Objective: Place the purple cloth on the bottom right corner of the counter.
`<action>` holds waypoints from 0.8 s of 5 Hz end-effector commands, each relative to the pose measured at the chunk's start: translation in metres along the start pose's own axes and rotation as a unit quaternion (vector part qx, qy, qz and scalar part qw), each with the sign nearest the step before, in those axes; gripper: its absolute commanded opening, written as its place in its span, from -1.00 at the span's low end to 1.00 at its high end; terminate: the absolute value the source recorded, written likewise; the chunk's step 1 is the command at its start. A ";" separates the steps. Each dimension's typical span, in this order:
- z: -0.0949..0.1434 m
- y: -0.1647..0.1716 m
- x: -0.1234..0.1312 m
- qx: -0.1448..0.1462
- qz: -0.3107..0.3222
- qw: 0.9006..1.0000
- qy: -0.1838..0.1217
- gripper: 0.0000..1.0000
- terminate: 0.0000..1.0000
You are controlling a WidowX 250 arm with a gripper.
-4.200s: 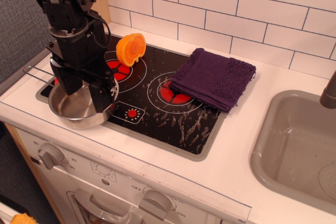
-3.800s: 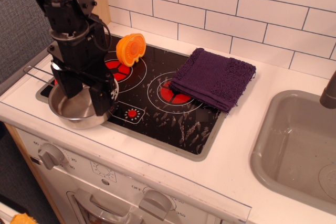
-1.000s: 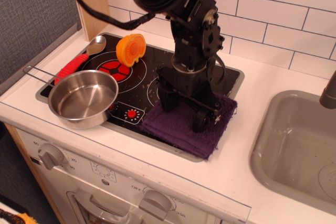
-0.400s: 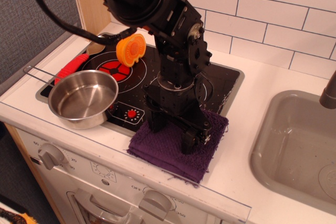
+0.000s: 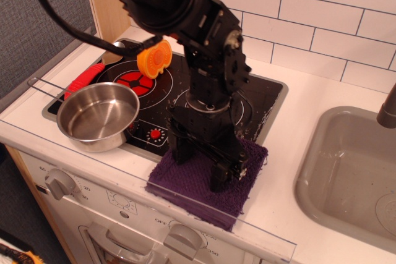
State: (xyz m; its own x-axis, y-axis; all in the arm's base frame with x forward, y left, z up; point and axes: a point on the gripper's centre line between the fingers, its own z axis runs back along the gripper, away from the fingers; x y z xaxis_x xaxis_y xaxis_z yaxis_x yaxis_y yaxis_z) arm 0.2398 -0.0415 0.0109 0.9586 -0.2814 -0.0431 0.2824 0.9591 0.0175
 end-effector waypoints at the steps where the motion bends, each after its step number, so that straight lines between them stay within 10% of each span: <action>1: 0.047 -0.015 0.003 -0.001 0.003 0.998 -0.059 1.00 -1.00; 4: 0.049 -0.012 0.000 -0.003 0.022 0.998 -0.063 1.00 -1.00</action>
State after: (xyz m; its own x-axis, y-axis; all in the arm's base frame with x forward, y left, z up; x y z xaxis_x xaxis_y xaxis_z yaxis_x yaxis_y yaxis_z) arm 0.2369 -0.0553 0.0486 0.9697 -0.2407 0.0429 0.2405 0.9706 0.0085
